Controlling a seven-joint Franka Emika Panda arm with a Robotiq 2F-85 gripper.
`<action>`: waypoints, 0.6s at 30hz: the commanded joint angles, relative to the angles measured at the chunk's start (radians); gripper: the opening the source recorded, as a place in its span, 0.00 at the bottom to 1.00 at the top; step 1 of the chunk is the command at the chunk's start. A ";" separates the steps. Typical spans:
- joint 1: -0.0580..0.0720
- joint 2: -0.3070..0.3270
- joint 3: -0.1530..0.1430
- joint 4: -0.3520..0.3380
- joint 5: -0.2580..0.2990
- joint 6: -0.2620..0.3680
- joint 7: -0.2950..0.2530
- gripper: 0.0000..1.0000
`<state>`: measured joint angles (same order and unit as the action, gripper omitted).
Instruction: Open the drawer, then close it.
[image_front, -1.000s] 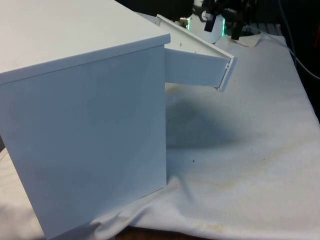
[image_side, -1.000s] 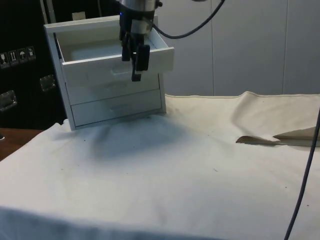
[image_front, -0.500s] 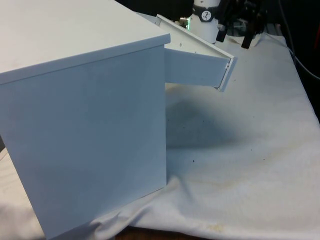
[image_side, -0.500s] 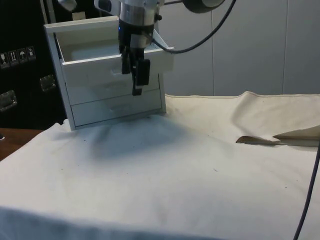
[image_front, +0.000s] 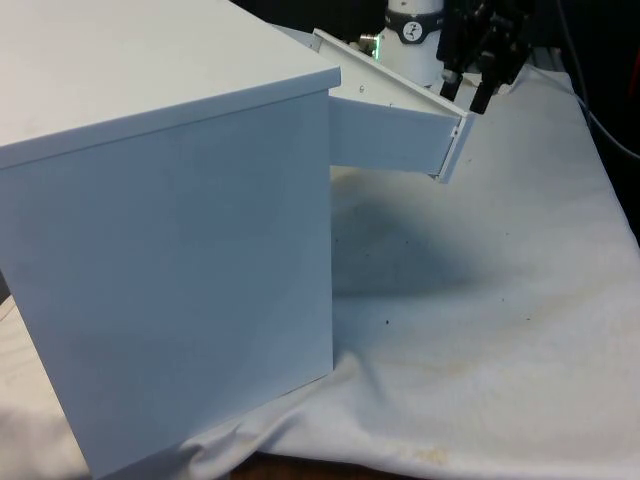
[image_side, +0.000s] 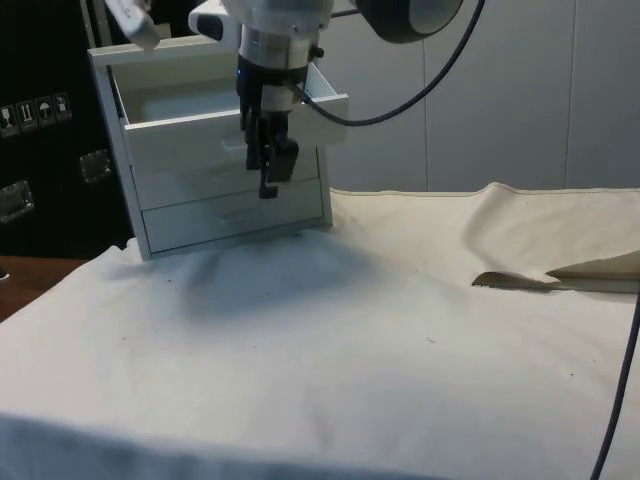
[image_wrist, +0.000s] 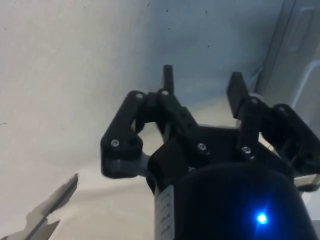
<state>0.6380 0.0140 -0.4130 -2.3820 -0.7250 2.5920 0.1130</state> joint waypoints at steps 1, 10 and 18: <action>0.000 0.003 0.000 0.004 -0.023 0.003 0.018 0.53; 0.000 0.005 0.001 0.006 -0.029 0.002 0.025 0.04; -0.002 0.004 -0.001 0.014 -0.103 -0.017 0.068 0.00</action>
<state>0.6380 0.0160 -0.4120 -2.3770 -0.8110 2.5780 0.1720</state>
